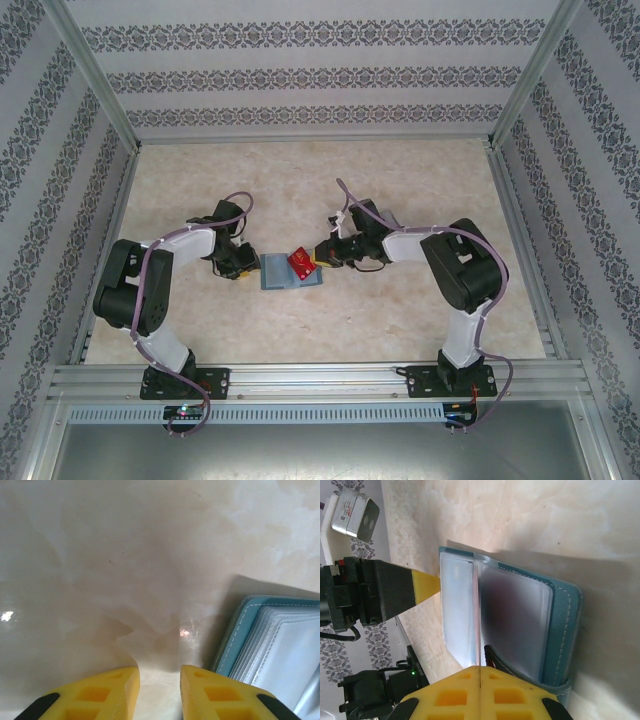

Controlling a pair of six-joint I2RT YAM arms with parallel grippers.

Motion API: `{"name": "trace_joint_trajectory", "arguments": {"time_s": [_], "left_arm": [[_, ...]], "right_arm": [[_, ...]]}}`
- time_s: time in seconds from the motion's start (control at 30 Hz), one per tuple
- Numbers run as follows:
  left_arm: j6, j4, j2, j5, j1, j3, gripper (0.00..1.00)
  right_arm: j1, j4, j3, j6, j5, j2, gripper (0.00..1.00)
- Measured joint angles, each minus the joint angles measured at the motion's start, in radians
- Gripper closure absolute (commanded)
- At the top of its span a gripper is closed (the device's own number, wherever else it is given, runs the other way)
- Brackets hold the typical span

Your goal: Put the credit cards into the card holder

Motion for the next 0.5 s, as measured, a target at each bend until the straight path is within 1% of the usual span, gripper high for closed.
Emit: {"name": "trace_joint_trajectory", "arguments": {"time_s": [0.33, 0.5], "left_arm": [[0.0, 0.0, 0.006, 0.0, 0.0, 0.0, 0.77], [0.0, 0.001, 0.006, 0.0, 0.0, 0.0, 0.8]], "right_arm": [[0.021, 0.045, -0.004, 0.011, -0.006, 0.04, 1.0], [0.045, 0.101, -0.024, 0.048, 0.032, 0.042, 1.0]]}}
